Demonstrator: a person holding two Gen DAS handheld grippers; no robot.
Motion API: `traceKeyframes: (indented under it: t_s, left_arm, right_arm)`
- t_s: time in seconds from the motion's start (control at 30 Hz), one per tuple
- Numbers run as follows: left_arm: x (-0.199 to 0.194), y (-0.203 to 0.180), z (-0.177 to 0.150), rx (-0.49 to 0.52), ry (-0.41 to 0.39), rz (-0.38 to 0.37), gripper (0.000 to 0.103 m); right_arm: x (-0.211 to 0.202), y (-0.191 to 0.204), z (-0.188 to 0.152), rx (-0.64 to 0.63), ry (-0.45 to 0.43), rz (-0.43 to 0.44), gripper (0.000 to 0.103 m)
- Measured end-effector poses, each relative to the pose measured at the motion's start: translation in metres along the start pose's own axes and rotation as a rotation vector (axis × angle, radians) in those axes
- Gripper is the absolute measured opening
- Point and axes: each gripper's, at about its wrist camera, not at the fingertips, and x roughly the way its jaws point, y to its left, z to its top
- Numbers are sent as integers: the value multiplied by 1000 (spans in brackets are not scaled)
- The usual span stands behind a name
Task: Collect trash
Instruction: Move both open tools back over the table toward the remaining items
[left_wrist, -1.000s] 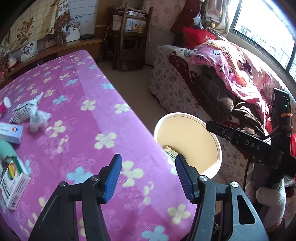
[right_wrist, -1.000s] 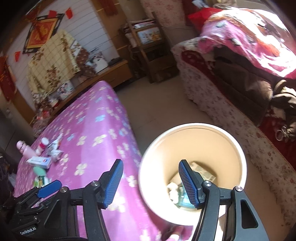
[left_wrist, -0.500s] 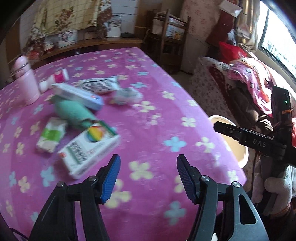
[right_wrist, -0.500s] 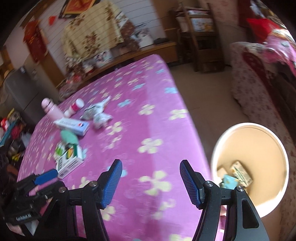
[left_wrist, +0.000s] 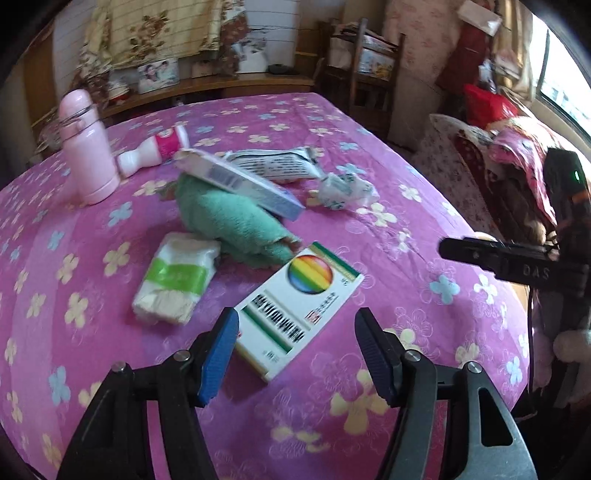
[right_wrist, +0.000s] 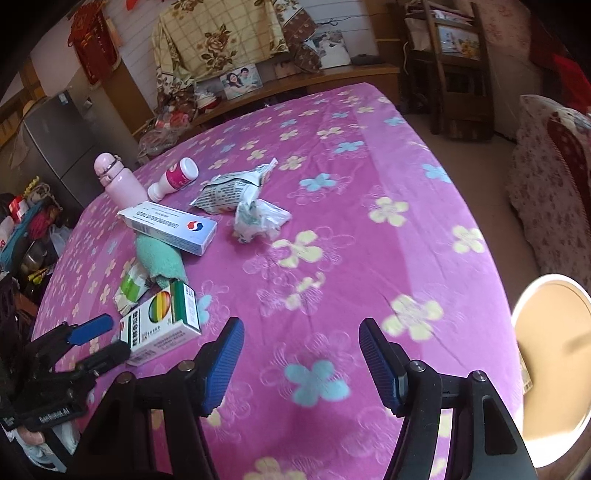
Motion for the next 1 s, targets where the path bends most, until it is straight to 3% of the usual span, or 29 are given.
traceKeyframes:
  t_s: [0.17, 0.57, 0.8, 1.0]
  left_arm:
    - [16, -13, 5, 118, 20, 38, 67]
    - [37, -14, 17, 133, 50, 51, 69]
    - [32, -11, 9, -11, 94, 111, 70]
    - [19, -5, -2, -122, 126, 85, 70]
  right_arm:
    - [5, 1, 4, 1, 5, 7, 68]
    - [10, -4, 6, 9, 15, 3, 68]
    - [10, -3, 7, 10, 11, 9, 68]
    - [8, 2, 7, 0, 6, 17, 68]
